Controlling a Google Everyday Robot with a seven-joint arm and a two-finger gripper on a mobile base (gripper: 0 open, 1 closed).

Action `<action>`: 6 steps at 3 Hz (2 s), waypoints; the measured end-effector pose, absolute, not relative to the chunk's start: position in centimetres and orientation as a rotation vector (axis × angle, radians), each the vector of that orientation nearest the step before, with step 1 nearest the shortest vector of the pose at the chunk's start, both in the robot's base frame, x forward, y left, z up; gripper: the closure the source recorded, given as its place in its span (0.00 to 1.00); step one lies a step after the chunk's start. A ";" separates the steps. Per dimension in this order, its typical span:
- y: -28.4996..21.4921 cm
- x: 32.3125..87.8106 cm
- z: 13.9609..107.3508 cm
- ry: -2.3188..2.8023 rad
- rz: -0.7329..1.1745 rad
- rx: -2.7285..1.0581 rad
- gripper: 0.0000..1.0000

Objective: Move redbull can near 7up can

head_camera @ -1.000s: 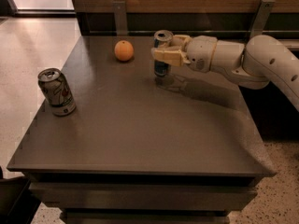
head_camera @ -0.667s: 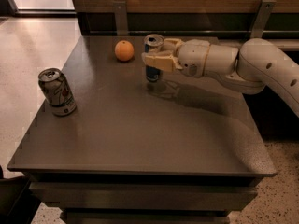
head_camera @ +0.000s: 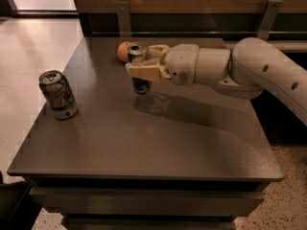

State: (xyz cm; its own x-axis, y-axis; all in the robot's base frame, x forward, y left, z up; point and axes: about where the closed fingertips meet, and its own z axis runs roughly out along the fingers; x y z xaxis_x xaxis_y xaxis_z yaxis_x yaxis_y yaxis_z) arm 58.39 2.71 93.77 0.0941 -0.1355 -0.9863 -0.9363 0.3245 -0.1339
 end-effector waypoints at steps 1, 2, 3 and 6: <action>4.5 56.8 94.0 1.331 0.868 -1.116 1.00; 6.2 55.3 93.8 1.297 0.945 -1.130 1.00; 7.9 54.0 93.4 1.275 1.012 -1.147 1.00; 10.6 53.0 92.4 1.294 1.051 -1.194 1.00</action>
Offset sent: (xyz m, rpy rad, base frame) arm -0.0460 0.0498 -0.0041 0.0920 0.0543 0.1819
